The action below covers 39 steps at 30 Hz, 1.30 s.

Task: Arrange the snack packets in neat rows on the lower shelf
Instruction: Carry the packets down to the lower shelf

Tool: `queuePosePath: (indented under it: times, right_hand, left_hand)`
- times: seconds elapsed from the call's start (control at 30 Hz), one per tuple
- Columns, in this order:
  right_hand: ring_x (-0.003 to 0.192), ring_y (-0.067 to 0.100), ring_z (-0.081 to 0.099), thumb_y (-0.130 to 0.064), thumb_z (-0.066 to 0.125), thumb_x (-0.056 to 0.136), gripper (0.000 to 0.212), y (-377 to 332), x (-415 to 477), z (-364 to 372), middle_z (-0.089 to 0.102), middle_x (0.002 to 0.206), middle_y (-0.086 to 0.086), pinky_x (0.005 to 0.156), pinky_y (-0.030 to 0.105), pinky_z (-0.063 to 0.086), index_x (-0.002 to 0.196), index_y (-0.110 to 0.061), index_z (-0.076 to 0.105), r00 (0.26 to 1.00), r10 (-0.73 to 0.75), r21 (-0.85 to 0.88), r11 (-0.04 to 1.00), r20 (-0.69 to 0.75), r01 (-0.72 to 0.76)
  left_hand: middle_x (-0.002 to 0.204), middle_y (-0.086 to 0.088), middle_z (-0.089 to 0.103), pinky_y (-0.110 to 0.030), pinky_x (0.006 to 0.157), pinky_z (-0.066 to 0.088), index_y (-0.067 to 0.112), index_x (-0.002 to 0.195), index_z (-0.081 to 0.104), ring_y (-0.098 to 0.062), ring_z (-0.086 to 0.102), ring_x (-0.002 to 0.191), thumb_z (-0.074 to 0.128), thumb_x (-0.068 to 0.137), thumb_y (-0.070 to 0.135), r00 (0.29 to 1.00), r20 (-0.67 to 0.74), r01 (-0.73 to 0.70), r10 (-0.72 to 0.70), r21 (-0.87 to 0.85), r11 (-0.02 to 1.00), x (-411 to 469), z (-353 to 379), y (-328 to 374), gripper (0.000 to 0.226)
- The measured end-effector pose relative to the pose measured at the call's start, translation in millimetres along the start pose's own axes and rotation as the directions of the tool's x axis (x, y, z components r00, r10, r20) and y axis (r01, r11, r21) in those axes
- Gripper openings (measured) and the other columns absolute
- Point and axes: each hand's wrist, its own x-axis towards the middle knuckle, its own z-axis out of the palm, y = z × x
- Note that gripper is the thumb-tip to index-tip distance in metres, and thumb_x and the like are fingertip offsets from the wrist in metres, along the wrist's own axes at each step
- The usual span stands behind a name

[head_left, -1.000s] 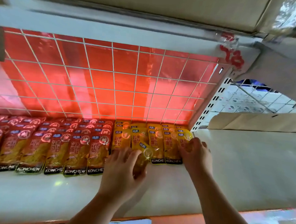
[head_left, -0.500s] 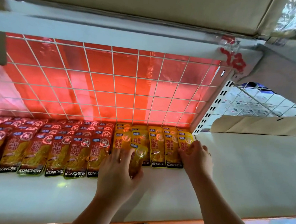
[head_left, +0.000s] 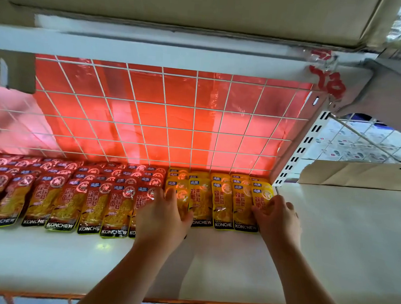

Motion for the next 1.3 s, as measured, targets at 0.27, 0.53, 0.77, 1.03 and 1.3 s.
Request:
queuePosePath:
  times: [0.27,0.53,0.77,1.03,1.3]
  right_hand:
    - [0.094,0.033,0.056,-0.054,0.074,0.080,0.045,1.6,-0.8,-1.1,0.058,0.101,0.007,0.083,0.047,0.052,0.104,-0.021,0.055,1.000,-0.011,-0.005,1.000,0.007,0.011]
    - [0.095,0.035,0.055,-0.053,0.074,0.080,0.045,0.3,-2.6,0.0,0.058,0.101,0.009,0.084,0.047,0.051,0.105,-0.019,0.057,1.000,-0.012,-0.005,1.000,-0.013,0.012]
    - [0.091,0.035,0.056,-0.051,0.076,0.080,0.044,1.8,-3.1,0.5,0.058,0.099,0.010,0.082,0.048,0.052,0.102,-0.019,0.056,0.999,-0.015,0.011,1.000,-0.028,0.016]
    - [0.090,0.036,0.055,-0.051,0.076,0.079,0.046,2.0,-6.7,-3.7,0.059,0.099,0.012,0.079,0.042,0.050,0.104,-0.017,0.059,0.999,-0.036,0.038,0.999,-0.014,0.036]
    - [0.102,0.036,0.054,-0.046,0.073,0.083,0.043,-14.4,-15.0,-25.8,0.060,0.112,0.014,0.085,0.042,0.047,0.113,-0.017,0.061,0.998,-0.055,0.059,0.997,-0.038,0.057]
  left_hand:
    - [0.133,0.000,0.057,-0.042,0.087,0.052,0.023,0.140,0.059,-0.023,0.056,0.109,0.045,0.094,0.061,0.917,-0.206,-0.347,0.341,0.007,0.938,-17.5,17.6,-22.2,0.062]
    - [0.148,0.001,0.050,-0.054,0.095,0.040,0.019,0.141,0.059,-0.031,0.051,0.125,0.046,0.093,0.062,0.887,-0.108,-0.437,0.449,0.118,0.892,-33.5,34.5,-44.2,0.066]
    - [0.149,-0.001,0.051,-0.057,0.101,0.028,0.017,0.143,0.059,-0.030,0.052,0.126,0.047,0.094,0.058,0.896,-0.135,-0.410,0.424,0.117,0.905,-34.3,39.7,-44.0,0.065]
    - [0.152,0.001,0.049,-0.056,0.101,0.031,0.023,0.148,0.054,-0.032,0.050,0.131,0.043,0.095,0.065,0.912,-0.086,-0.397,0.402,0.071,0.915,-34.1,38.1,-44.5,0.068]
    - [0.150,0.004,0.049,-0.058,0.100,0.044,0.029,0.145,0.054,-0.029,0.051,0.128,0.041,0.095,0.067,0.910,-0.107,-0.403,0.401,0.001,0.915,-27.5,15.5,-34.6,0.064]
